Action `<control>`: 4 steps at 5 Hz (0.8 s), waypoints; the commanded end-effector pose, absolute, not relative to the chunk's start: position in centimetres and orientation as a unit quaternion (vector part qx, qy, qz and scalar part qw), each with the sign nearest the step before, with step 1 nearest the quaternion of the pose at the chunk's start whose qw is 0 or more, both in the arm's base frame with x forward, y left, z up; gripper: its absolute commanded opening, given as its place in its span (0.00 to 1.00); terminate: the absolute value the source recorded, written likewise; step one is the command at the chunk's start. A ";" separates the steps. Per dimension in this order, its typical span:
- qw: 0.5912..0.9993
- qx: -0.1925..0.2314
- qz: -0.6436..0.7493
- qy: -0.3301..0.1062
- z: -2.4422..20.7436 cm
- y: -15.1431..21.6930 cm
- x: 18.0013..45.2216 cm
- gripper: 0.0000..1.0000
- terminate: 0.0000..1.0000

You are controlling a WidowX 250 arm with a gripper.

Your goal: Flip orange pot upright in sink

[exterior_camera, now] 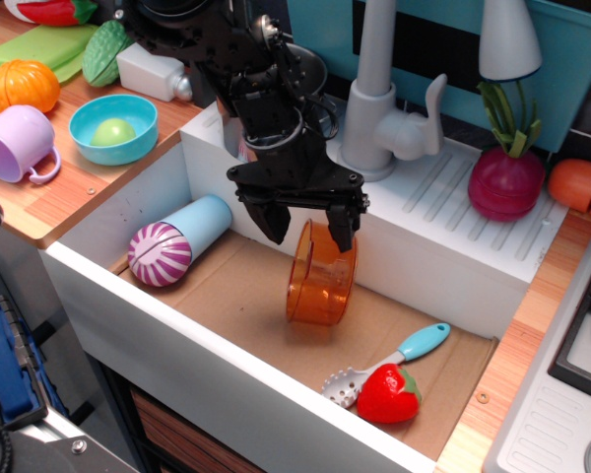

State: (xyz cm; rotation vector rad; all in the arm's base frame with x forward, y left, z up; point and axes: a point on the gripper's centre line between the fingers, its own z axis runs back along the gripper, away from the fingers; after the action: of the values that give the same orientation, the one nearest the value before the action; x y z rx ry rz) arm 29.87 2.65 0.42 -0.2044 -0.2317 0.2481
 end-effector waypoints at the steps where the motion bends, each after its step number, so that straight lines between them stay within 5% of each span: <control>1: 0.976 -0.114 0.124 -0.138 0.1 2.6 30.3 1.00 0.00; 2: 0.972 -0.121 0.134 -0.149 -0.6 1.7 30.6 1.00 0.00; 3: 0.969 -0.131 0.131 -0.161 -1.7 1.5 30.6 0.00 0.00; 4: 0.968 -0.136 0.133 -0.164 -2.1 1.2 30.6 0.00 0.00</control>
State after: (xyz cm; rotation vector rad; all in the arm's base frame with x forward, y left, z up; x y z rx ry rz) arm 29.75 0.94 -2.73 -0.2764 -0.2578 0.2731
